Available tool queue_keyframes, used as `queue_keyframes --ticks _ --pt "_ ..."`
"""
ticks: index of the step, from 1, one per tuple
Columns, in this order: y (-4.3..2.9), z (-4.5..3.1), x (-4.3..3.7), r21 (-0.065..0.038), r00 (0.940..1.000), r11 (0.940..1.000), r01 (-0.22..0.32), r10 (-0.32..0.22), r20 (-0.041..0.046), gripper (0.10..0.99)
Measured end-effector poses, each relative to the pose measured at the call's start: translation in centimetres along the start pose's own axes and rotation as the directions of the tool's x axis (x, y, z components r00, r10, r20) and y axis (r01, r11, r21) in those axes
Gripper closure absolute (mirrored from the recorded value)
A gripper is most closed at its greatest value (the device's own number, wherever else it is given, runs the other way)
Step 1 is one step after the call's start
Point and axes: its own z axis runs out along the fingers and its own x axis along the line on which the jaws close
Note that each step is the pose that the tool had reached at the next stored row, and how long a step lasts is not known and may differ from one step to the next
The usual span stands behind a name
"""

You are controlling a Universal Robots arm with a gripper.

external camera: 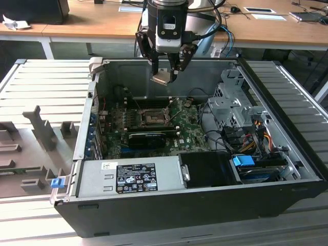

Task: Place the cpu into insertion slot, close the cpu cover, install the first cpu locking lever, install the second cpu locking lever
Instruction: 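Place the cpu into insertion slot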

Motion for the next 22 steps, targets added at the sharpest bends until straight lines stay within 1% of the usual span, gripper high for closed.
queue_keyframes --ticks 7,15,17,19,22 --pt "-0.02 0.16 0.00 0.000 1.0000 1.0000 -0.004 0.004 0.0003 0.557" --pt "-0.03 0.30 0.00 -0.001 0.9988 0.9988 -0.048 0.048 0.0043 0.557" --pt "-0.03 0.34 0.00 -0.002 0.9973 0.9974 -0.073 0.073 0.0064 0.557" --pt "-0.03 0.38 -0.01 -0.002 0.9945 0.9945 -0.105 0.105 0.0091 0.557" --pt "-0.10 0.44 0.08 -0.003 0.9909 0.9910 -0.134 0.134 0.0117 0.557"
